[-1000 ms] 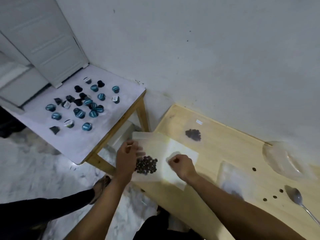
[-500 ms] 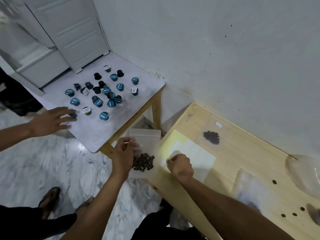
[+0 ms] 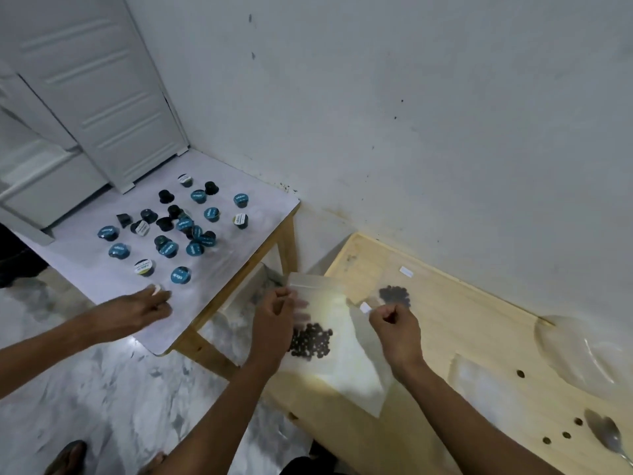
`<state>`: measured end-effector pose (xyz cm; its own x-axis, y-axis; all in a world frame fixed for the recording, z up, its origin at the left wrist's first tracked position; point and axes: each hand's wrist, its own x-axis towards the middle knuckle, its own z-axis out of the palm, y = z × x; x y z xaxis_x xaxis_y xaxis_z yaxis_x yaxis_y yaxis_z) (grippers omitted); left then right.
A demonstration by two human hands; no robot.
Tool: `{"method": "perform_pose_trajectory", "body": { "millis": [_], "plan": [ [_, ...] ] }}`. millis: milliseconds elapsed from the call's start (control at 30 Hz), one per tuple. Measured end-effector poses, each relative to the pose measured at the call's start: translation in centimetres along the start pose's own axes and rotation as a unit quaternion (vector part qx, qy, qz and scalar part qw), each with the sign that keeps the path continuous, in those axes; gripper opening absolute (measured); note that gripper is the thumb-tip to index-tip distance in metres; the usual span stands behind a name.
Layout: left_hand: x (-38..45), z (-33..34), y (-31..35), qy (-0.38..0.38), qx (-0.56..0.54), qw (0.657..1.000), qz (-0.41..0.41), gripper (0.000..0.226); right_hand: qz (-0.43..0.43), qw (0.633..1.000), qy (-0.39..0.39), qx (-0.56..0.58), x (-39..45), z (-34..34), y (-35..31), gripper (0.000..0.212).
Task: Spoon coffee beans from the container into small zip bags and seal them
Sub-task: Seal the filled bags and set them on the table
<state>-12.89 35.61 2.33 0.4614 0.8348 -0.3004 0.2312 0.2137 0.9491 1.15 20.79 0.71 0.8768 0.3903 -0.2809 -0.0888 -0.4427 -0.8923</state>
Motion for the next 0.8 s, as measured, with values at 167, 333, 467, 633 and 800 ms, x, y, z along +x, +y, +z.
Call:
{"method": "perform_pose_trajectory", "body": {
  "millis": [167,333,467,633,800],
  "plan": [
    [-0.3,5.7,2.2,-0.077,0.021,0.996,0.049,0.010,-0.118,0.992,-0.014,0.051,0.3,-4.3,-3.4,0.010],
    [-0.7,10.3,3.8,-0.118,0.077,0.984,0.110,0.012,-0.180,0.983,0.017,-0.026,0.4,-7.0,-4.6,0.021],
    [-1.2,12.4,4.7,-0.144,0.097,0.977,0.125,0.011,-0.185,0.981,0.042,-0.042,0.4,-8.5,-4.5,0.020],
    [-1.7,13.6,5.3,-0.163,0.101,0.972,0.138,0.011,-0.197,0.976,0.070,-0.064,0.1,-9.5,-4.6,0.013],
    [-2.0,13.8,5.5,-0.166,0.089,0.973,0.130,0.011,-0.200,0.974,0.082,-0.064,-0.2,-9.7,-4.7,0.013]
  ]
}}
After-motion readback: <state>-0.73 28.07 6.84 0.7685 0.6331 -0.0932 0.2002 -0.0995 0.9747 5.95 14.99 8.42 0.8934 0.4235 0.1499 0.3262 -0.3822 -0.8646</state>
